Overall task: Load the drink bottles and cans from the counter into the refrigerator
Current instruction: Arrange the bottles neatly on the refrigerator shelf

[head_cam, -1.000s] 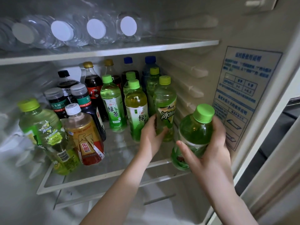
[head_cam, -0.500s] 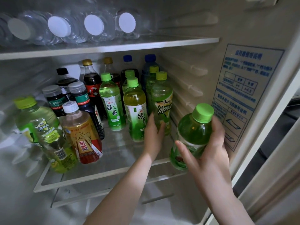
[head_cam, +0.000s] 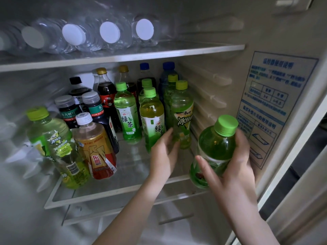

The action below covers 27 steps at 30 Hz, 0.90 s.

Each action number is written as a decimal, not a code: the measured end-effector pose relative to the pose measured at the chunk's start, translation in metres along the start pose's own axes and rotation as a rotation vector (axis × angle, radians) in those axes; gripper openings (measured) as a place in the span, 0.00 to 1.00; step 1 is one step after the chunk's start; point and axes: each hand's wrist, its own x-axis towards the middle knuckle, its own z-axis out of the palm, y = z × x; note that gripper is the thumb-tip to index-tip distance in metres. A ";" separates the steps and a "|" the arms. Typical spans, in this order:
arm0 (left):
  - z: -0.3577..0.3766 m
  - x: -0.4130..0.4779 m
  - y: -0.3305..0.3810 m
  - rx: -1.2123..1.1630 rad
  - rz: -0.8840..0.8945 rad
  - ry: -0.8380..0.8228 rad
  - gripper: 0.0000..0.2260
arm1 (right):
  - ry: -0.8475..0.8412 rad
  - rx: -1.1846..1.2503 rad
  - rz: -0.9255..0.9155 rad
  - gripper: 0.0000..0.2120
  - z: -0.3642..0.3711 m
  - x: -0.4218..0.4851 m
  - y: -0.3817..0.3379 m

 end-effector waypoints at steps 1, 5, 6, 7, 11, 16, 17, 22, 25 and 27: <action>-0.008 -0.008 -0.001 0.030 0.078 0.082 0.16 | 0.009 -0.004 -0.004 0.38 0.001 0.000 0.000; -0.031 -0.020 -0.003 0.203 0.248 0.441 0.12 | 0.025 -0.004 -0.035 0.37 0.002 0.002 0.002; -0.033 -0.017 -0.004 0.253 0.216 0.493 0.15 | 0.016 -0.002 -0.035 0.37 0.002 0.003 0.002; -0.033 -0.013 -0.004 0.289 0.163 0.509 0.19 | 0.006 0.002 -0.033 0.37 0.003 0.004 0.002; -0.030 0.000 -0.009 0.241 0.012 0.268 0.35 | -0.050 0.057 -0.041 0.34 0.004 0.013 0.001; -0.036 0.004 -0.016 0.310 -0.092 0.178 0.34 | -0.170 0.108 -0.019 0.38 0.016 0.034 0.006; -0.039 0.001 -0.016 0.324 -0.077 0.186 0.34 | -0.191 0.114 -0.014 0.38 0.019 0.040 0.007; -0.060 -0.022 -0.017 0.343 -0.030 0.210 0.32 | -0.195 0.099 -0.029 0.38 0.038 0.056 0.009; -0.073 -0.027 -0.015 0.334 -0.024 0.188 0.32 | -0.179 0.095 -0.017 0.39 0.046 0.057 0.009; -0.079 -0.034 -0.012 0.285 -0.022 0.134 0.32 | -0.176 0.101 -0.008 0.40 0.049 0.056 0.008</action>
